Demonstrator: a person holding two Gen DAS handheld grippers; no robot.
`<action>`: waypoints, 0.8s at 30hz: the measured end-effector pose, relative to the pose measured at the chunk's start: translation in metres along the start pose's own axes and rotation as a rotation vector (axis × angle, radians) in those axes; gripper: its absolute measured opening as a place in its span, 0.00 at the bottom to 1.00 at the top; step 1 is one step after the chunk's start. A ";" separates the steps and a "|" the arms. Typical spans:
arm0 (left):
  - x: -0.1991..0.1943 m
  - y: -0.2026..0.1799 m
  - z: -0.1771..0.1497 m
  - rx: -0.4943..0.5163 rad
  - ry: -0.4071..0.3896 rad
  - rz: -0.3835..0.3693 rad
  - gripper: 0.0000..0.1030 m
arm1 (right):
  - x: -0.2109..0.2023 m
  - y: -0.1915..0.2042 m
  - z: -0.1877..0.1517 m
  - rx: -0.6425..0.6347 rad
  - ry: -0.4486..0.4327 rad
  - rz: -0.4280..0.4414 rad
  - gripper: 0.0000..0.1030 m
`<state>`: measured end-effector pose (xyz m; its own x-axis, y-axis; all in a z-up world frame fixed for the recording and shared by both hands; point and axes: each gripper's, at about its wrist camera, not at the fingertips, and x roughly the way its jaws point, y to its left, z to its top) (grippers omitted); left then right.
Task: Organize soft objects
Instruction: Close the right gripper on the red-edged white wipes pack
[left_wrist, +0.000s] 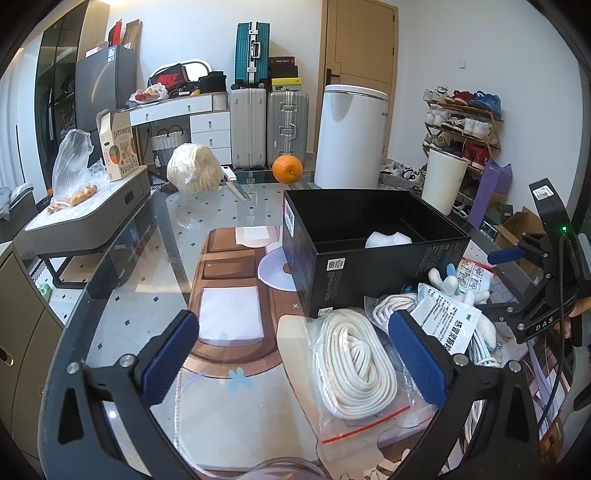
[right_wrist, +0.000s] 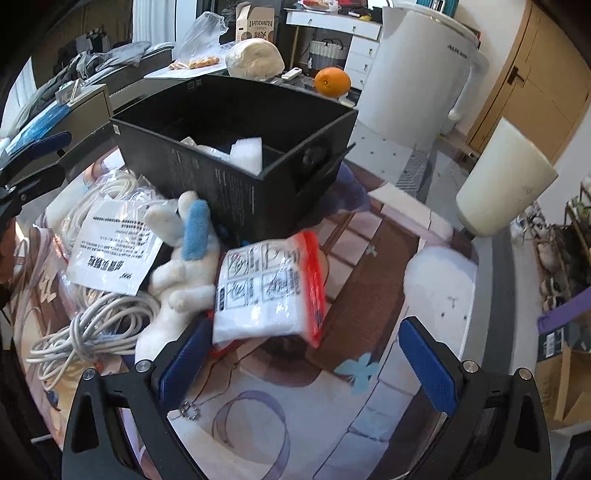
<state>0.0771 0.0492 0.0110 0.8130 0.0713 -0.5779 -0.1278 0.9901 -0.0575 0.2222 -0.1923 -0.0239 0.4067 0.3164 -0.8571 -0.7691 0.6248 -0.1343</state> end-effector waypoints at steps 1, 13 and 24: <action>0.000 0.000 0.000 0.003 0.000 0.000 1.00 | 0.000 0.002 0.001 -0.009 -0.005 -0.005 0.99; 0.000 -0.002 -0.001 0.010 0.004 0.000 1.00 | 0.009 0.001 0.006 -0.072 0.031 -0.007 0.99; -0.001 -0.003 -0.001 0.014 0.007 0.003 1.00 | 0.005 0.002 0.003 -0.061 -0.021 -0.017 0.99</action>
<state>0.0765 0.0462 0.0108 0.8087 0.0735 -0.5836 -0.1221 0.9915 -0.0442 0.2237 -0.1872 -0.0266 0.4300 0.3213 -0.8437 -0.7905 0.5855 -0.1799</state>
